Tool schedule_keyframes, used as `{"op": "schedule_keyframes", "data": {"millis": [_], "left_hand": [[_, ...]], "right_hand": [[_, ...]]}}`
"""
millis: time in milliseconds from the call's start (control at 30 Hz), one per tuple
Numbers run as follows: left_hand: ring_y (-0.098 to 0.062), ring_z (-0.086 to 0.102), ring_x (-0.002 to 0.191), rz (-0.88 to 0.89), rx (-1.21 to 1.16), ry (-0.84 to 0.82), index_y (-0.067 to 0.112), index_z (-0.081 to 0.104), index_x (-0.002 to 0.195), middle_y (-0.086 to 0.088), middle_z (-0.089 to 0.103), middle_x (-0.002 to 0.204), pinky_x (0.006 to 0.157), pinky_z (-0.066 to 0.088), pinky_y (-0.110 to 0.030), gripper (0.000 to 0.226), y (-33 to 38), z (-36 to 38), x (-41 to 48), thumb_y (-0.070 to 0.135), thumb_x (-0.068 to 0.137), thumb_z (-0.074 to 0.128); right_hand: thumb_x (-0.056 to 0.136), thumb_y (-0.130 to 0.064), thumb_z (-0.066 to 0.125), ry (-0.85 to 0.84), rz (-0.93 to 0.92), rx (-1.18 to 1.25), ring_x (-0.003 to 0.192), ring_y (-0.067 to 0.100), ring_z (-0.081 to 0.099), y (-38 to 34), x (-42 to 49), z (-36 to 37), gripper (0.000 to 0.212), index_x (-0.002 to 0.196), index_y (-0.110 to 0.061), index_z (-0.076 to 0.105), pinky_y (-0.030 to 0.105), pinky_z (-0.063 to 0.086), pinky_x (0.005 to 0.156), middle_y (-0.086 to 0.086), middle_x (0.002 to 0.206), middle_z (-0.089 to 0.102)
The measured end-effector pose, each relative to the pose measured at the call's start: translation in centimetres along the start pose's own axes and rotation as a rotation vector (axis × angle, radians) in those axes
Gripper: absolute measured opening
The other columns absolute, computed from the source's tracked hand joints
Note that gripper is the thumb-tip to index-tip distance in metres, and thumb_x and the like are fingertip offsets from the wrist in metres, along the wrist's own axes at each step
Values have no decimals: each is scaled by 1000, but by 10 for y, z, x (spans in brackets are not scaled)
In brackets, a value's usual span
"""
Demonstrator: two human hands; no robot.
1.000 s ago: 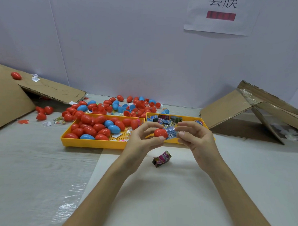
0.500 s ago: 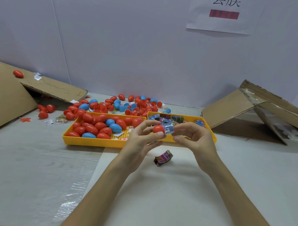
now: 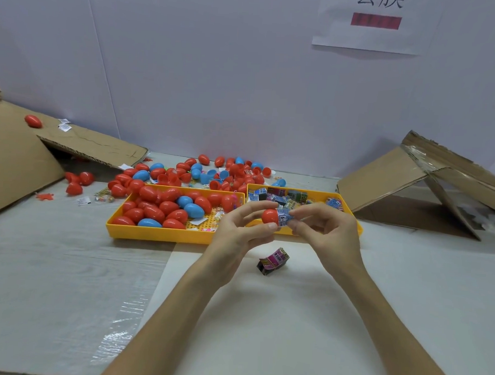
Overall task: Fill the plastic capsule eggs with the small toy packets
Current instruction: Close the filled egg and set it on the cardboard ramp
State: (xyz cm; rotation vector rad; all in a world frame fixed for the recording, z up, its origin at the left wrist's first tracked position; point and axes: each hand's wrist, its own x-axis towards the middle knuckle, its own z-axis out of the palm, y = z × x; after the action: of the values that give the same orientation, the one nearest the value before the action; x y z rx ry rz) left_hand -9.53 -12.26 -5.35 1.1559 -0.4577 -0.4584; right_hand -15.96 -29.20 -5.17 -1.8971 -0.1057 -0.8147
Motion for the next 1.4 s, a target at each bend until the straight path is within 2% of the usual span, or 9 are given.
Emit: {"op": "schedule_keyframes", "data": {"millis": [167,267,400,600,733,967,1267,1400], "left_hand": [[-21,71,105,25,97,30,35,78,105,9,74,107,77,58,-25,32,-2,-1,1,11,84,78],[-15,71,101,48,123,28,39,79,100,15,75,102,75,57,-24,33,-2,-2,1,9,85,77],[-14,72,99,66,137,35,39,79,100,13,75,102,75,58,-24,33,-4,-2,2,9,85,77],[-11,71,92,92,152,27,29,76,110,7,76,105,77,58,-26,33,-7,-3,3,6,87,75],[-9,71,93,98,192,41,31,75,111,12,75,104,75,58,-24,33,-6,-3,3,8,88,75],[-9,71,89,118,230,73,28,74,113,15,75,100,72,57,-22,33,-8,-2,3,7,87,75],[-9,69,82,144,269,62,26,74,113,6,76,103,74,57,-23,34,-9,-2,3,4,87,75],[-9,71,82,164,285,50,29,74,113,10,76,104,73,57,-22,36,-9,-1,2,5,87,75]], "right_hand": [[80,-10,82,-1,-14,-14,79,13,72,-1,0,-1,28,90,-35,72,25,59,67,-13,89,74],[80,-8,82,-4,-16,-7,80,13,72,-2,0,-1,30,92,-34,72,25,59,68,-15,89,74],[80,-7,82,-10,-25,-10,79,11,72,-2,0,-1,32,94,-34,72,24,59,68,-16,88,74],[79,-7,84,-8,-39,-65,67,14,68,2,-2,0,31,99,-30,74,35,59,66,-11,87,72],[81,-9,82,0,-82,-95,66,14,68,2,-3,1,31,93,-37,74,36,58,63,-16,89,74],[83,-11,80,28,-72,-102,64,15,70,2,-2,-1,27,93,-35,74,34,58,62,-17,89,75],[82,-13,82,-4,-35,-103,64,18,68,4,-3,0,24,94,-32,75,41,57,62,-16,90,75],[83,-12,81,-9,-42,-118,64,17,67,5,-2,-1,26,93,-35,74,40,57,62,-17,91,75]]}}
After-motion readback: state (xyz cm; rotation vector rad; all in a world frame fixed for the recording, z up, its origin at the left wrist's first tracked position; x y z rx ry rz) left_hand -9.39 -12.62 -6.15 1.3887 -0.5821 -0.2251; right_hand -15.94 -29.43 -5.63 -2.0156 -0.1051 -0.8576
